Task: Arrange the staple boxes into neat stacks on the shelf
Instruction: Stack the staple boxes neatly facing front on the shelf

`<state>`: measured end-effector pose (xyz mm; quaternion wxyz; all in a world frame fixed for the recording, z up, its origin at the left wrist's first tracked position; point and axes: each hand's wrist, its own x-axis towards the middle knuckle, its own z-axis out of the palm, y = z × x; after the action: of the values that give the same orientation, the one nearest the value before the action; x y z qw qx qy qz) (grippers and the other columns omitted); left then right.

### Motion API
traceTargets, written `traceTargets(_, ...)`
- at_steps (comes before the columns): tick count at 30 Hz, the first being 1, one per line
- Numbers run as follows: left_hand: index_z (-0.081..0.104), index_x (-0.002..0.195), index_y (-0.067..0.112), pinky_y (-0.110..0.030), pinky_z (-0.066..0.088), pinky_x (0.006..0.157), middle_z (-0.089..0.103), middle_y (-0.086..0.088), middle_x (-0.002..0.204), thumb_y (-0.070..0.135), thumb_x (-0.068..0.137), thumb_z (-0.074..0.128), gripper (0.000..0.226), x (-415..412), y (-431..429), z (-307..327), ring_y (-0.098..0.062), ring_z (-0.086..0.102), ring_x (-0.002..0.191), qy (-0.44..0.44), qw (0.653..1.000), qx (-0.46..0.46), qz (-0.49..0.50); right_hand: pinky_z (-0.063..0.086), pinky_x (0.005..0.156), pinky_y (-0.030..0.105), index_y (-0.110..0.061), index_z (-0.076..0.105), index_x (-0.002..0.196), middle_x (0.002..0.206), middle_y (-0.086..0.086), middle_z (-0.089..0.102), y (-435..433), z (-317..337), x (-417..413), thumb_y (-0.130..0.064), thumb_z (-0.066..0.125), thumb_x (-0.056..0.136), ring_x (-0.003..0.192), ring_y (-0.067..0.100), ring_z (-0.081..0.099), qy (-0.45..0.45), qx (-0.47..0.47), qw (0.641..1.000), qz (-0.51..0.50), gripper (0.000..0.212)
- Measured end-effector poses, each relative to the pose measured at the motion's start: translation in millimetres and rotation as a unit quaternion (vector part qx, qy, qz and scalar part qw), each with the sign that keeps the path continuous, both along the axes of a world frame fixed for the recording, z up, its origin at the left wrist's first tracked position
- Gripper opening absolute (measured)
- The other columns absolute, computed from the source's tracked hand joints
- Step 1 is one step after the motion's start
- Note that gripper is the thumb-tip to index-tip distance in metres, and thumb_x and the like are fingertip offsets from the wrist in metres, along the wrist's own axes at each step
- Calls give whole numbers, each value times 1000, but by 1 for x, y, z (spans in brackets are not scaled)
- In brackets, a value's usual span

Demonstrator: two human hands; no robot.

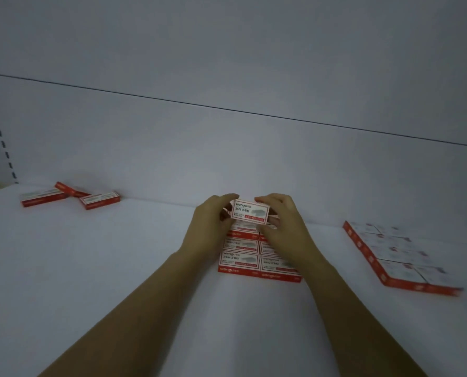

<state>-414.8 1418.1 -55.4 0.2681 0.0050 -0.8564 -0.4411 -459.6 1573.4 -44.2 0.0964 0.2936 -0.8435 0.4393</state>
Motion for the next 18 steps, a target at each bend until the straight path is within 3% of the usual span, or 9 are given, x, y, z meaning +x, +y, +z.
traceTargets(5,61,118,20,-3,48,64,59,9,109,7,81,69,40,1,-11,7,-5,64,79,-24,999,25,-33,52,84,18,-26,55,120,122,-11,50,5,11,-5,-18,71,81,100,2,58,-25,-42,999,1,43)
traceTargets(10,65,108,18,-16,53,72,73,2,95,20,78,74,32,6,-15,17,-11,71,82,-109,975,159,-108,54,80,25,-29,55,125,111,-8,67,23,19,-4,-24,64,86,95,9,66,-146,-69,986,39,40)
traceTargets(13,65,100,5,-30,56,84,70,-10,95,29,79,70,33,8,-15,20,-23,68,86,-136,940,269,-158,56,83,33,-23,66,110,92,-3,71,24,20,-5,-38,59,87,83,14,70,-210,-104,971,47,28)
traceTargets(15,66,97,2,-29,54,78,67,-11,83,38,77,68,41,8,-15,24,-21,64,74,-168,916,326,-166,54,81,34,-13,69,99,81,4,69,21,19,-7,-44,57,87,74,19,65,-279,-143,948,63,35)
traceTargets(18,68,89,4,-22,53,62,65,-7,69,45,82,62,42,8,-15,27,-14,59,60,-220,904,339,-144,49,69,27,-6,68,103,85,8,67,14,20,-4,-45,53,90,65,13,57,-363,-169,913,74,44)
